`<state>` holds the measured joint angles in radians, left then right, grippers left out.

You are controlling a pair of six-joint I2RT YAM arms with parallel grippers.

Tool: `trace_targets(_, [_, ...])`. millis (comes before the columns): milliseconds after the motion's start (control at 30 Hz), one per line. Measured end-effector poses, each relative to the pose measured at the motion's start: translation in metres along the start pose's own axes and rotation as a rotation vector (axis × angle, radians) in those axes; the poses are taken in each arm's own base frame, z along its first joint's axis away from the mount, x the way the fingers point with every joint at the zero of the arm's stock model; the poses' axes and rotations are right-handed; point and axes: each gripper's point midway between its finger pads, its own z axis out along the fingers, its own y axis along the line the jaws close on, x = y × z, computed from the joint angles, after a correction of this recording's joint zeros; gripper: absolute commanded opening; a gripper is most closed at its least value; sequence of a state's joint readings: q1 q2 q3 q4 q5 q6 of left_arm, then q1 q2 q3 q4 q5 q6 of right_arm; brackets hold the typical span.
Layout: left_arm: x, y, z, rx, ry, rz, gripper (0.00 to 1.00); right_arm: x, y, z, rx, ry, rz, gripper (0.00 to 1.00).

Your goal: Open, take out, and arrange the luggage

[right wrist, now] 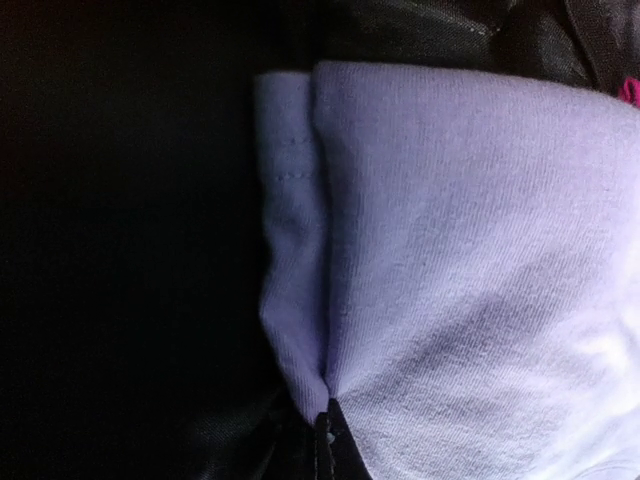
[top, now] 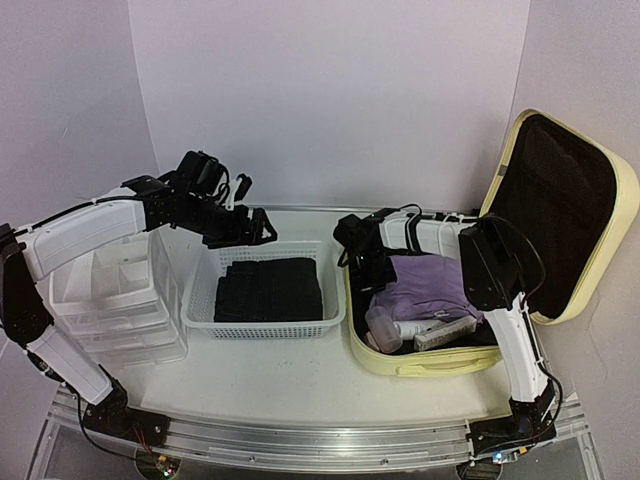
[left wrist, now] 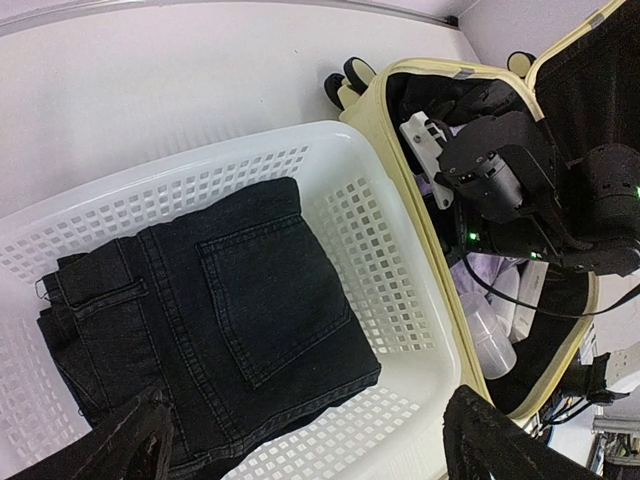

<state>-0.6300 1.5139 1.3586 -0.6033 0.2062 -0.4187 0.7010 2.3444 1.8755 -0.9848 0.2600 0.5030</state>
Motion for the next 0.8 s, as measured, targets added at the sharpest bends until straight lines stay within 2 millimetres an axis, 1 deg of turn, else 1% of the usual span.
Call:
trace_targets(133, [0.000, 0.000, 0.000, 0.000, -0.001, -0.002, 0.95, -0.002, 0.000, -0.004, -0.028, 0.001, -0.007, 0.00])
trace_targets(200, [0.000, 0.000, 0.000, 0.001, 0.000, -0.005, 0.95, -0.004, 0.001, -0.011, -0.075, 0.000, -0.003, 0.00])
trace_targets(267, [0.000, 0.000, 0.000, 0.004, 0.002, -0.011, 0.95, -0.006, 0.000, -0.022, -0.138, 0.000, 0.014, 0.00])
trace_targets(433, [0.003, -0.005, 0.000, 0.032, 0.017, -0.039, 0.95, -0.015, -0.007, -0.058, -0.310, -0.025, 0.078, 0.00])
trace_targets(533, [0.007, -0.008, 0.004, 0.055, 0.041, -0.071, 0.94, -0.018, -0.012, -0.073, -0.400, -0.034, 0.123, 0.00])
trace_targets(633, [0.011, -0.014, 0.013, 0.095, 0.074, -0.114, 0.92, -0.021, -0.014, -0.077, -0.472, -0.029, 0.168, 0.00])
trace_targets(800, [0.009, -0.036, 0.036, 0.216, 0.095, -0.161, 0.92, -0.022, -0.014, -0.071, -0.581, 0.004, 0.238, 0.00])
